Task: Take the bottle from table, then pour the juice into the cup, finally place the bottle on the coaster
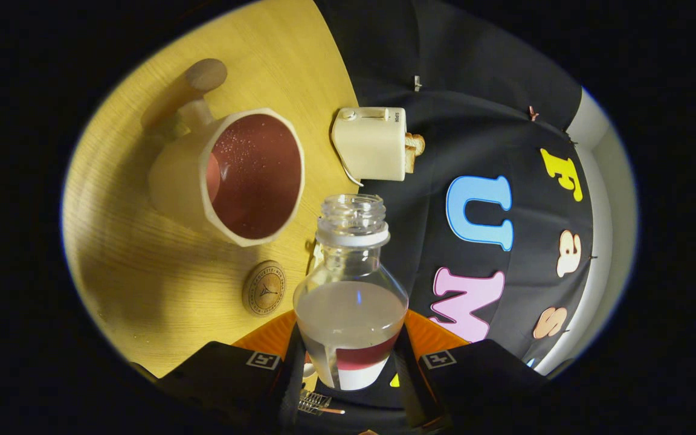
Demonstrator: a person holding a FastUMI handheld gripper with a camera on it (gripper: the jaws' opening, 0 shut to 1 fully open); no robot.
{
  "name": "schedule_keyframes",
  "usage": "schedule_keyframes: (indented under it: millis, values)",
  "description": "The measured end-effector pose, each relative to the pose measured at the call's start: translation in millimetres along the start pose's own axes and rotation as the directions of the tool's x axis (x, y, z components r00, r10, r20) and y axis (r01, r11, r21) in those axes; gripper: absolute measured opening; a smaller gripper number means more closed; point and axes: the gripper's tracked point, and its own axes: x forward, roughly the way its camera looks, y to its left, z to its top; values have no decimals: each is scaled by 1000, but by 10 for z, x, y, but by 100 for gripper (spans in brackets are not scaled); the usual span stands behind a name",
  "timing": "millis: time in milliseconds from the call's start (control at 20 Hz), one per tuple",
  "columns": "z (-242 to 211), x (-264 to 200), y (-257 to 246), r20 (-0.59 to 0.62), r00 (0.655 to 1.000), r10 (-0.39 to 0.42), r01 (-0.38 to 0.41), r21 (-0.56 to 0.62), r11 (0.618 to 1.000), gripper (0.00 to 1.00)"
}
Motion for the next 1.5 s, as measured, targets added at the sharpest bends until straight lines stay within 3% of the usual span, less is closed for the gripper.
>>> schedule_keyframes:
  millis: [400,1500]
  values:
    - [93,79,-74,62,998,-24,35,-179,983,69]
    - [130,216,-108,96,995,11,28,-394,919,69]
